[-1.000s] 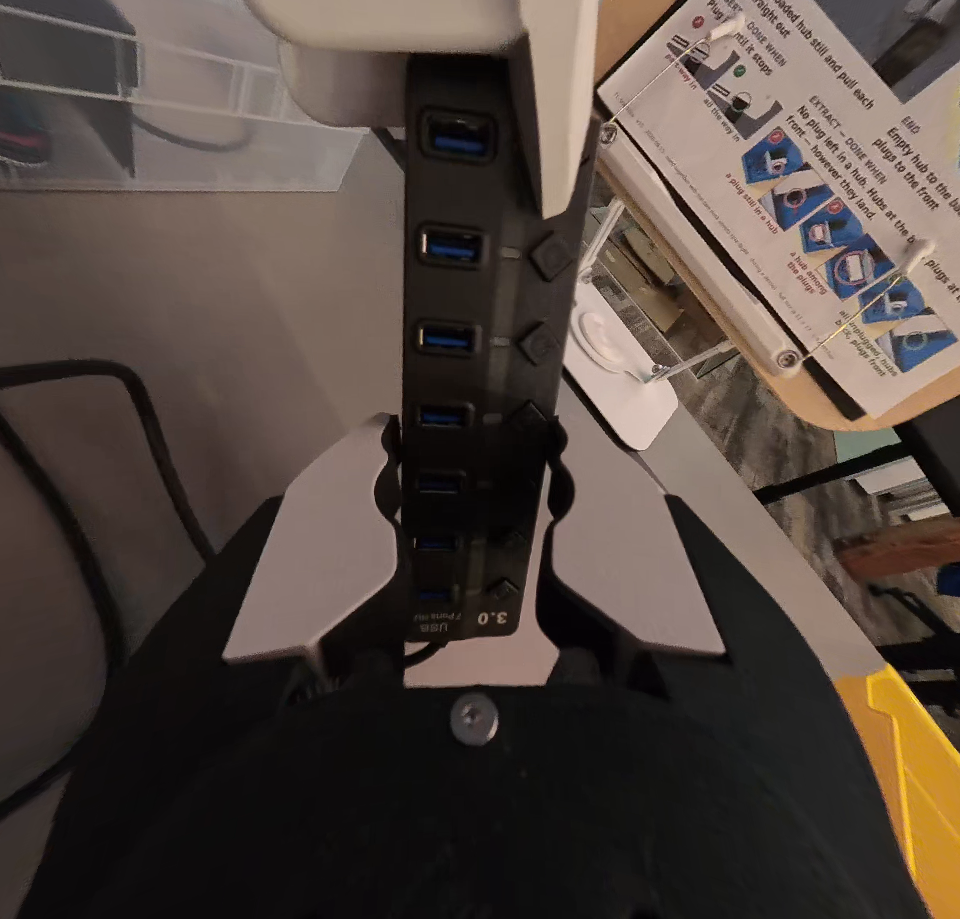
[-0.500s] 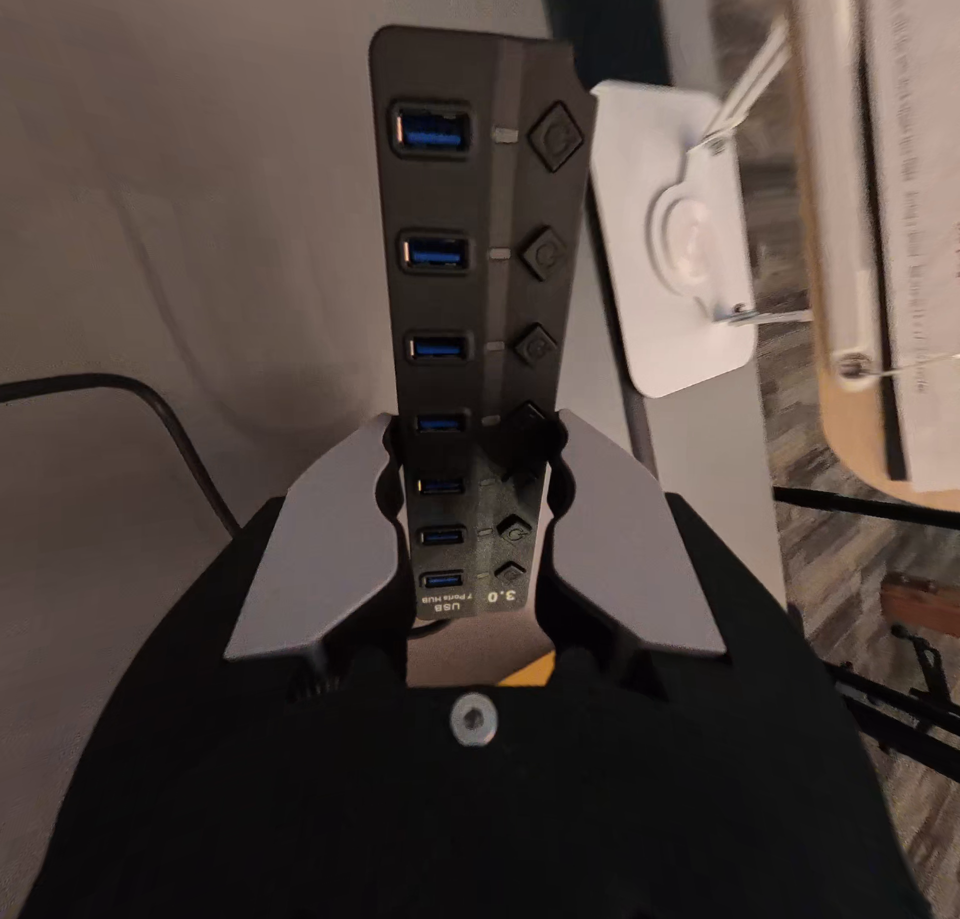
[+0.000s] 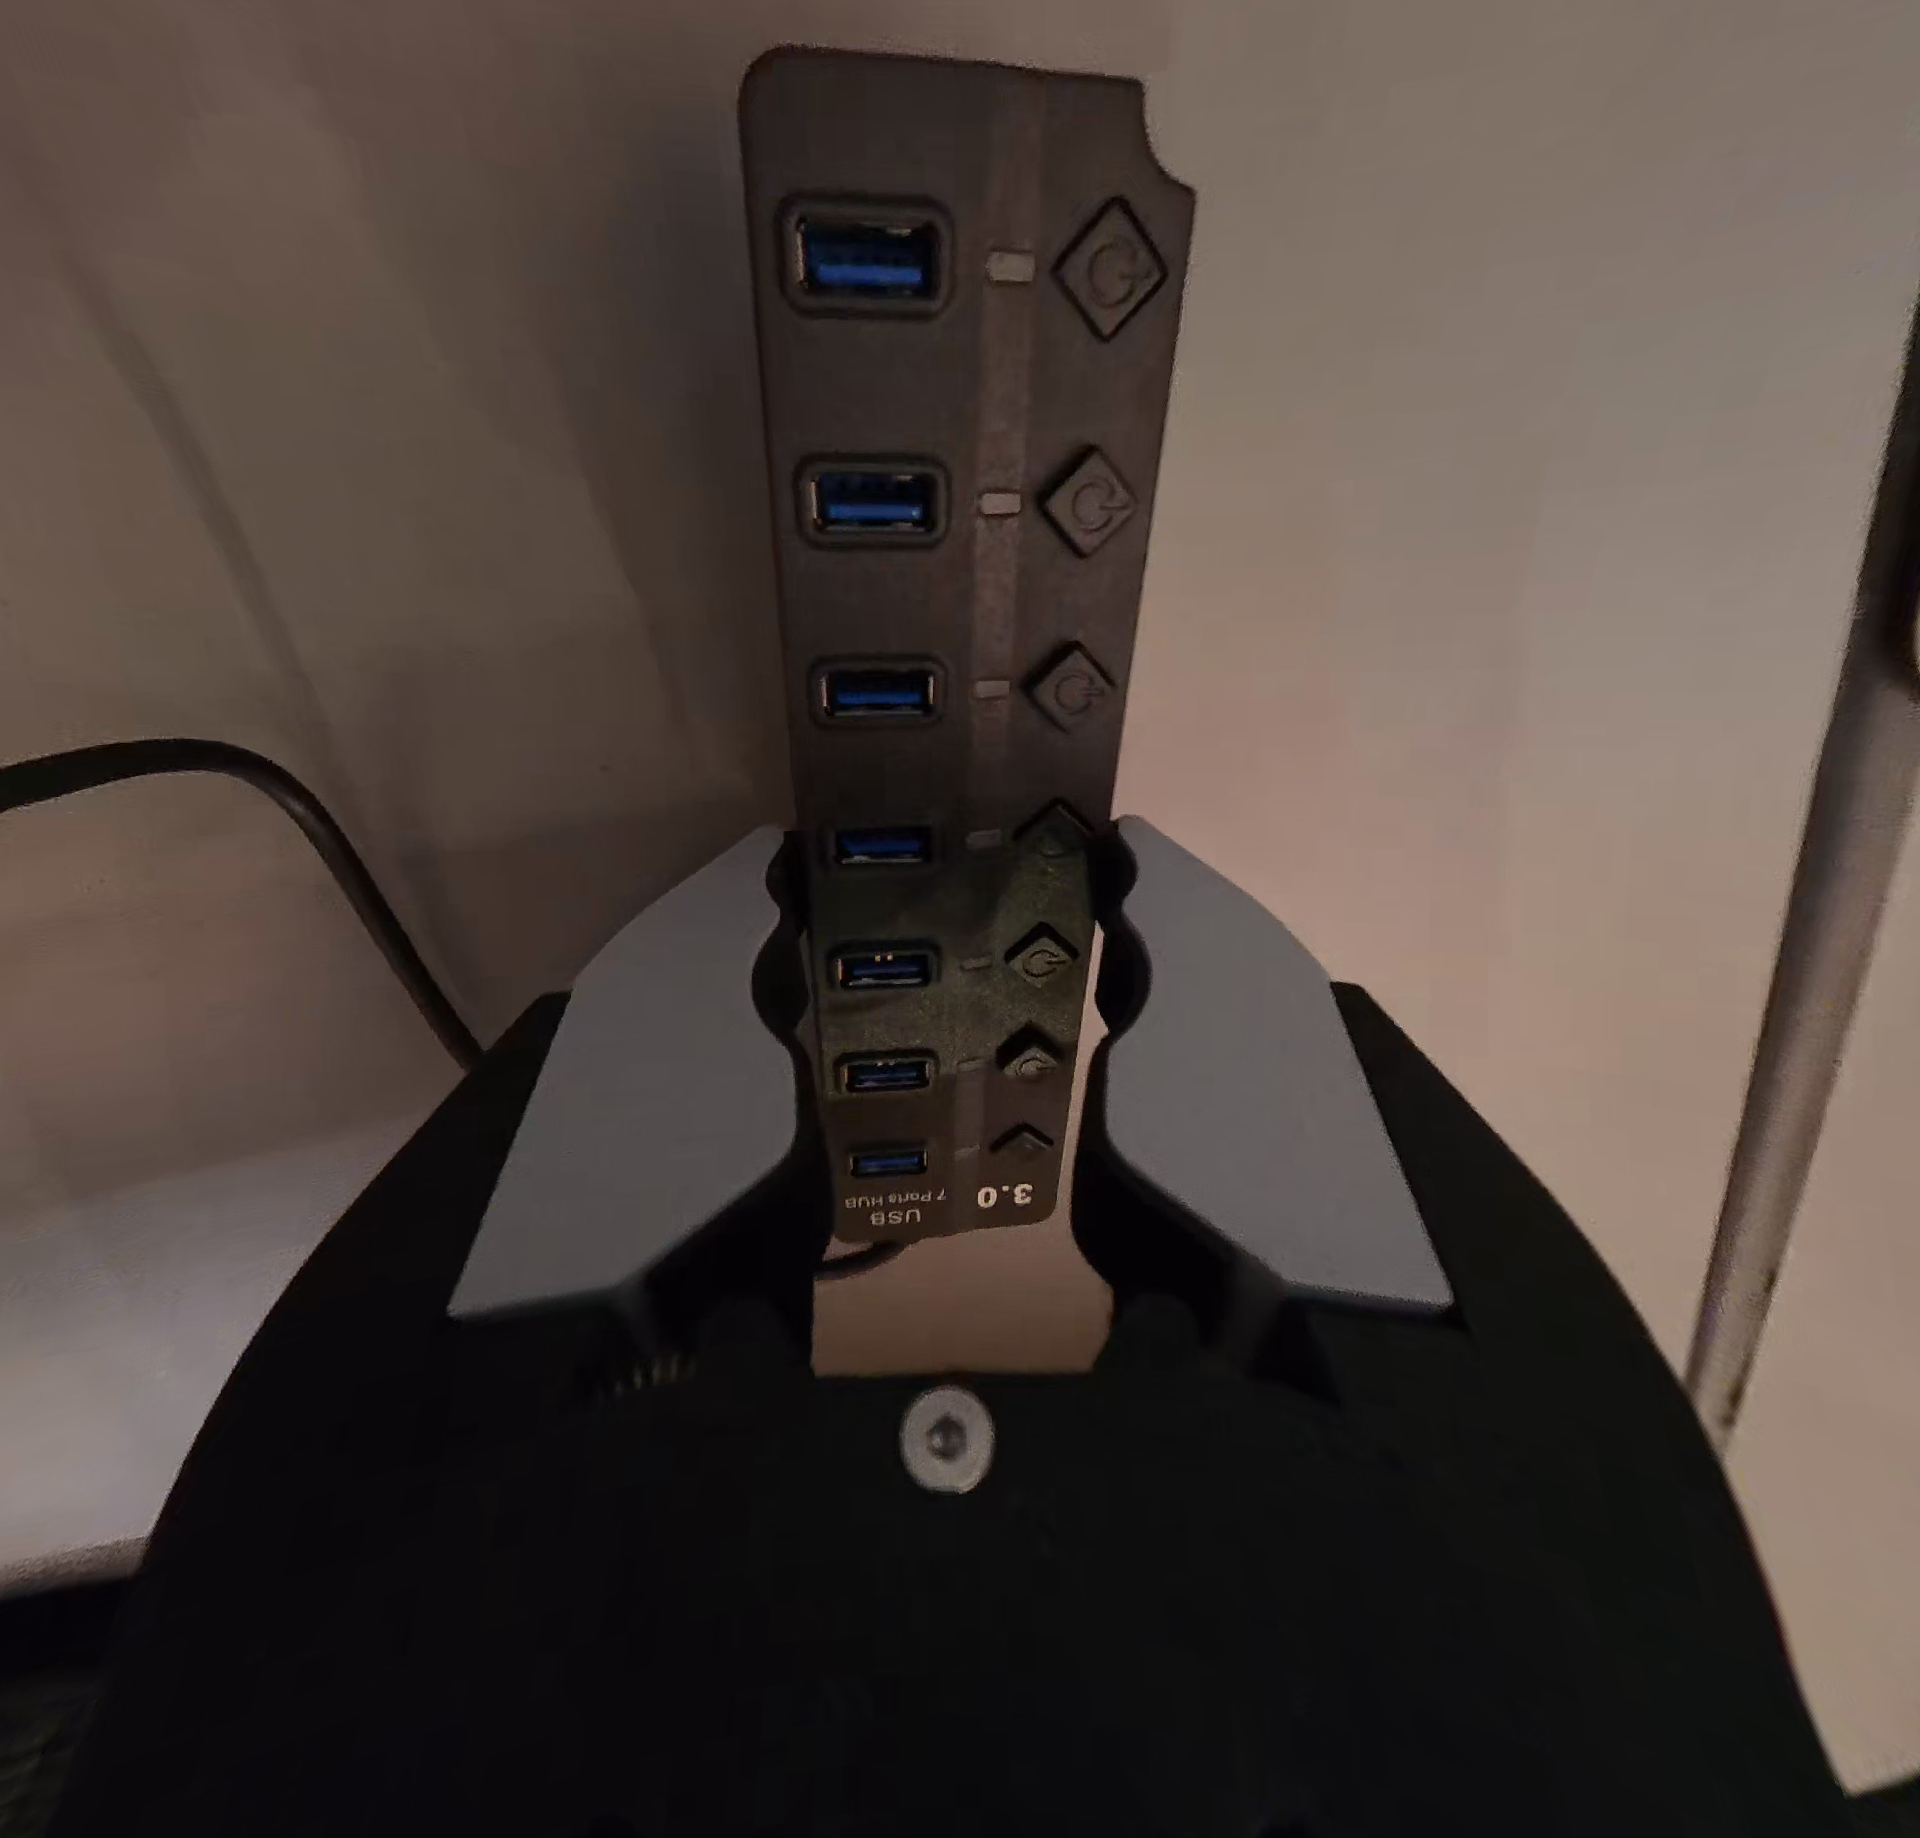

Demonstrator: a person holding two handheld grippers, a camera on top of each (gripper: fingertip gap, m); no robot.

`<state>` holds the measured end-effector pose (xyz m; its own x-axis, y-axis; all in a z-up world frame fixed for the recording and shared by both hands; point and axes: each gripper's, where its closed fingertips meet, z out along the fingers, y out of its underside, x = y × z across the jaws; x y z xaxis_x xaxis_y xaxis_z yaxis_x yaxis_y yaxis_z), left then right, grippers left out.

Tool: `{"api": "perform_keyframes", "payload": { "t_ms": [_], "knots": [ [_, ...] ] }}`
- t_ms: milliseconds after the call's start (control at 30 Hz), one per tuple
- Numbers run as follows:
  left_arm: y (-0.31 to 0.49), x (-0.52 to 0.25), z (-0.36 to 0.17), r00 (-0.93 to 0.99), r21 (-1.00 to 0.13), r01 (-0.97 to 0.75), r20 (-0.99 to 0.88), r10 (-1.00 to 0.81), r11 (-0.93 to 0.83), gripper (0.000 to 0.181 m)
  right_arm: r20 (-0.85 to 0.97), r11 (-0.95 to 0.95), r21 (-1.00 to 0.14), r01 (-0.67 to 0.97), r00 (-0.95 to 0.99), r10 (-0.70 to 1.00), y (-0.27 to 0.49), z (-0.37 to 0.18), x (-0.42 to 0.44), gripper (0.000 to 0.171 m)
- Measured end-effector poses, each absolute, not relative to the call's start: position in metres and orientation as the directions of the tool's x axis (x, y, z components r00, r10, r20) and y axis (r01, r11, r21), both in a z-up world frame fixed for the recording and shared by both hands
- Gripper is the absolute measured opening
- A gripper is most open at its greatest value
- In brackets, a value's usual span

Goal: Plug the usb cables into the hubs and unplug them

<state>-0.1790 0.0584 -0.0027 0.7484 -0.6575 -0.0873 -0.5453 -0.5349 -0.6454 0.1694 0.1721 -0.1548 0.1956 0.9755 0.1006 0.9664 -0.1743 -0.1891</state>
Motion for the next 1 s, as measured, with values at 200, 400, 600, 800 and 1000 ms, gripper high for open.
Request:
{"api": "perform_keyframes", "payload": {
  "t_ms": [200, 400, 600, 800, 1000],
  "knots": [
    [0.038, -0.219, -0.014, 0.739, -0.539, -0.633, -0.208, -0.641, -0.555, 0.029, 0.034, -0.214, -0.212, 0.954, 0.226, 0.974, 0.172, -0.159, 0.168, 0.056],
    [0.042, -0.227, -0.024, 0.749, -0.542, -0.622, -0.199, -0.633, -0.566, 0.027, 0.047, -0.205, -0.251, 0.946, 0.223, 0.974, 0.170, -0.155, 0.167, 0.056],
    [0.076, -0.207, -0.034, 0.704, -0.562, -0.671, -0.280, -0.653, -0.483, 0.034, 0.131, -0.135, -0.449, 0.883, 0.215, 0.968, 0.165, -0.105, 0.154, 0.058],
    [0.111, -0.196, -0.061, 0.640, -0.485, -0.750, -0.363, -0.677, -0.449, 0.048, 0.124, -0.073, -0.725, 0.685, 0.235, 0.964, 0.125, -0.039, 0.140, 0.058],
    [0.112, -0.190, -0.065, 0.609, -0.487, -0.769, -0.356, -0.709, -0.415, 0.018, 0.141, -0.012, -0.851, 0.525, 0.251, 0.958, 0.091, -0.008, 0.155, 0.056]
  ]
}}
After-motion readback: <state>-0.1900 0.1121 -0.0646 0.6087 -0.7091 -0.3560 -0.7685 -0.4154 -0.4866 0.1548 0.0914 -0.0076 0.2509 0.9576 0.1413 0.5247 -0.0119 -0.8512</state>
